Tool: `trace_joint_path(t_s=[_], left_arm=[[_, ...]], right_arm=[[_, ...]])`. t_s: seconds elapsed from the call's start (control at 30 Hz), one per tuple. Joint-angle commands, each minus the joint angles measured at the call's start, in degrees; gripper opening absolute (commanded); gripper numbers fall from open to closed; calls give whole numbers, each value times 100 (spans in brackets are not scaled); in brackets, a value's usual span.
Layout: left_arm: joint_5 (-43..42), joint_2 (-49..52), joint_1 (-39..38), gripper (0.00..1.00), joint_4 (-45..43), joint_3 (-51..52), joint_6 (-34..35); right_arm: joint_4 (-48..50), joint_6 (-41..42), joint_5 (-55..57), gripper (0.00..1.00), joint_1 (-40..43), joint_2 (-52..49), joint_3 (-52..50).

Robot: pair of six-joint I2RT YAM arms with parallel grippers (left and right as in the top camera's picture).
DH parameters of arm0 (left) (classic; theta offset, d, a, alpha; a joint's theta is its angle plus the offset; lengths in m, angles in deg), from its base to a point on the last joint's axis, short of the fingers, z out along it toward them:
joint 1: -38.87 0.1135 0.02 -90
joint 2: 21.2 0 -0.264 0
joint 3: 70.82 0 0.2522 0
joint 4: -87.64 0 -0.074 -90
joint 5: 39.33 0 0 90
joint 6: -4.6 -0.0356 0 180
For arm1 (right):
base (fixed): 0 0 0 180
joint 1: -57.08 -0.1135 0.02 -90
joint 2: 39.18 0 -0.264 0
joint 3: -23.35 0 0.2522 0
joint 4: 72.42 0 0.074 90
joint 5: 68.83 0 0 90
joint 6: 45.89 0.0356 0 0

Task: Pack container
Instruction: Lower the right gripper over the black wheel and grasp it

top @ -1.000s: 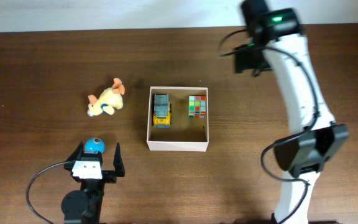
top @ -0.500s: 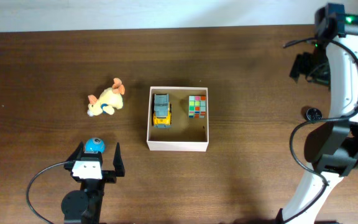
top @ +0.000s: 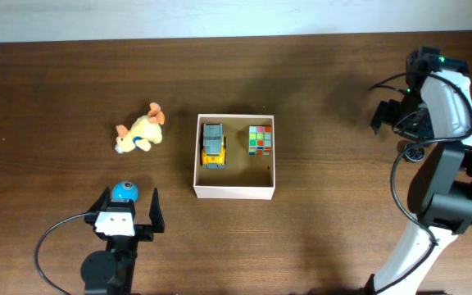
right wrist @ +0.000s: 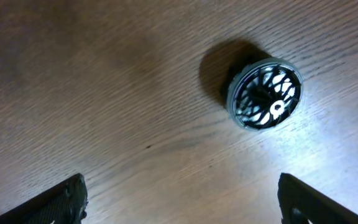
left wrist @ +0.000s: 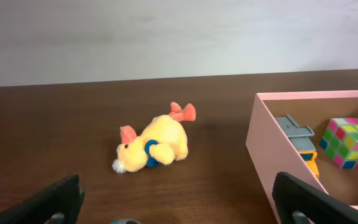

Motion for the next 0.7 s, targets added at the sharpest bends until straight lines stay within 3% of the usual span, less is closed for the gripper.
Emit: trace_joint_path(t_s=[0.0,0.67], left_arm=[[-22,-48,28,99,-15,39,-90],[-22,-48,28,99,-15,39,-90]], right_arm=[[116,-330,-337,92,240,59,-72],[977,-837,-527,93,940,57,-481]])
